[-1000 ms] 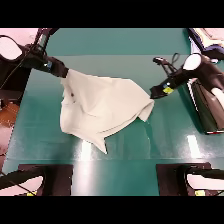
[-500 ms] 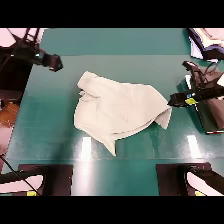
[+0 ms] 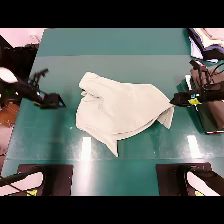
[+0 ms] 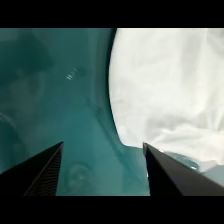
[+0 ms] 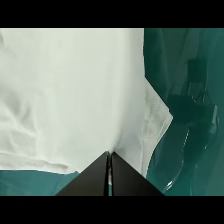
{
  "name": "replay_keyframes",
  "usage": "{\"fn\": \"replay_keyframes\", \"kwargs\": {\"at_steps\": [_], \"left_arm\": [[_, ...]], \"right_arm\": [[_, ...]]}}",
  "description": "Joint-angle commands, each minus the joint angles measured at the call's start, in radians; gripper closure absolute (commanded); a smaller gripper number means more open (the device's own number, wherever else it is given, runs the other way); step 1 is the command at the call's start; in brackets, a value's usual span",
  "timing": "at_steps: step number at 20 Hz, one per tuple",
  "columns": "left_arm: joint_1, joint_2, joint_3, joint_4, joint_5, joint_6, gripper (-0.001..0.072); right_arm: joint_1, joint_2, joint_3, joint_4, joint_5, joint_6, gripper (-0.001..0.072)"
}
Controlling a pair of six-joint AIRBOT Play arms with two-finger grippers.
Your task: Fold the shirts.
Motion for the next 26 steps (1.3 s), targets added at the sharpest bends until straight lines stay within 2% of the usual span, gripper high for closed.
{"fn": "replay_keyframes", "kwargs": {"at_steps": [1, 3, 8, 12, 14, 15, 16, 17, 20, 23, 26], "left_arm": [[0.01, 0.016, -0.2, -0.164, 0.085, 0.07, 0.0115], [0.01, 0.016, -0.262, -0.242, 0.1, 0.125, 0.0115], [0.002, 0.015, -0.321, -0.262, 0.148, 0.136, 0.0115], [-0.169, 0.016, -0.321, -0.254, 0.242, 0.135, 0.0117], [-0.211, 0.016, -0.321, -0.257, 0.257, 0.117, 0.0232], [-0.215, 0.016, -0.319, -0.256, 0.252, 0.105, 0.0266], [-0.214, 0.016, -0.312, -0.255, 0.235, 0.101, 0.0532], [-0.212, 0.016, -0.297, -0.252, 0.212, 0.105, 0.0677], [-0.212, 0.055, -0.153, -0.204, 0.117, 0.092, 0.0684], [-0.212, 0.195, 0.134, -0.129, 0.052, 0.048, 0.0683], [-0.213, 0.324, 0.458, -0.112, 0.026, 0.048, 0.0683]], "right_arm": [[-0.001, 0.002, -0.001, 0.002, -0.003, 0.001, 0.0701], [-0.001, 0.002, -0.001, 0.003, -0.004, 0.001, 0.0701], [-0.001, 0.002, -0.001, 0.002, -0.004, 0.006, 0.0701], [-0.001, 0.002, -0.001, 0.002, 0.003, 0.006, 0.0701], [-0.001, 0.002, -0.001, 0.002, 0.009, 0.006, 0.0701], [-0.001, 0.002, -0.001, 0.002, 0.013, 0.006, 0.0701], [-0.001, 0.002, 0.0, 0.002, 0.014, 0.006, 0.0701], [-0.001, 0.006, 0.0, 0.002, 0.011, 0.006, 0.0701], [-0.001, 0.046, 0.049, 0.001, -0.005, 0.006, 0.0701], [-0.001, 0.099, 0.194, 0.0, -0.003, 0.006, 0.0701], [-0.001, 0.14, 0.36, 0.0, 0.012, 0.009, 0.0701]]}}
